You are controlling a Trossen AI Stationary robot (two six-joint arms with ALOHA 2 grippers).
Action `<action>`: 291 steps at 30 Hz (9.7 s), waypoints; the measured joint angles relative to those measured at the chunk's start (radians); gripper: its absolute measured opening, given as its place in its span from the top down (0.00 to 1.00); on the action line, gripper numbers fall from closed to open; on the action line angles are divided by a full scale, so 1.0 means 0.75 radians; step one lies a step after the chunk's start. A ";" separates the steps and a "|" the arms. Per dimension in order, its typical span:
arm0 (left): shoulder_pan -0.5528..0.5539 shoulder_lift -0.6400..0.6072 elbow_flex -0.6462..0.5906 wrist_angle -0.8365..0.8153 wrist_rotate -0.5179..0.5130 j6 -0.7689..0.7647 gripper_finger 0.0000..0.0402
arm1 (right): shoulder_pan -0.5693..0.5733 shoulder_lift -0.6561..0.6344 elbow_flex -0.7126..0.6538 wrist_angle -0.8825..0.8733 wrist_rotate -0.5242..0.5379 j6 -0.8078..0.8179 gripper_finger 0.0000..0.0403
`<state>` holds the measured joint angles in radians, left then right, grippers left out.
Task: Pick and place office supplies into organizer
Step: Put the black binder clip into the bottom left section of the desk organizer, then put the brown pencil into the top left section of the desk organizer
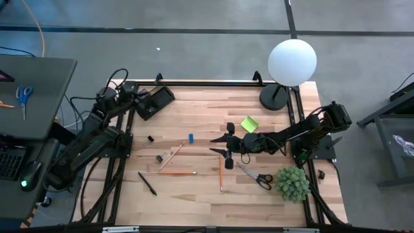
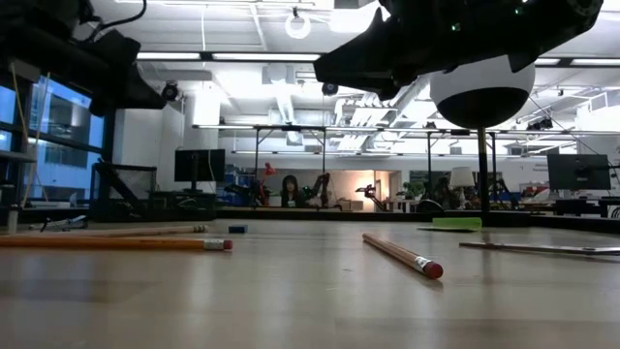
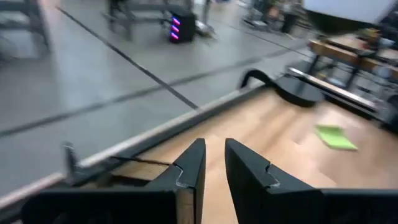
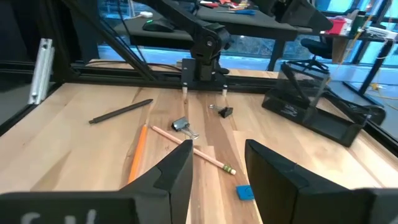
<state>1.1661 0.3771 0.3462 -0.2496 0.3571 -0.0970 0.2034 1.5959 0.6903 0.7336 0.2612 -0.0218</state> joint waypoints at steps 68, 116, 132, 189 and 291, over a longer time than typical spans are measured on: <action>-1.469 0.898 0.355 -1.041 -0.753 -1.168 0.96 | -0.253 0.168 0.001 0.170 -0.338 -0.235 0.66; -1.189 1.218 0.287 -0.877 -0.676 -0.755 0.56 | -0.241 0.212 0.001 0.239 -0.567 -0.181 0.66; -1.153 1.213 0.203 -0.799 -0.669 -0.822 0.59 | -0.241 0.212 0.001 0.234 -0.566 -0.189 0.66; -1.152 1.260 0.255 -0.547 -0.671 -0.962 0.45 | -0.244 0.211 0.001 0.185 -0.566 -0.191 0.66; -1.755 1.312 0.557 -0.425 -1.105 -0.835 0.62 | -0.245 0.212 0.000 0.092 -0.416 -0.118 0.66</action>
<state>-0.1498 1.3613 0.7642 -0.5686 -0.4717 -0.7235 0.0195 1.7546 0.6903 0.8028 -0.0511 -0.1106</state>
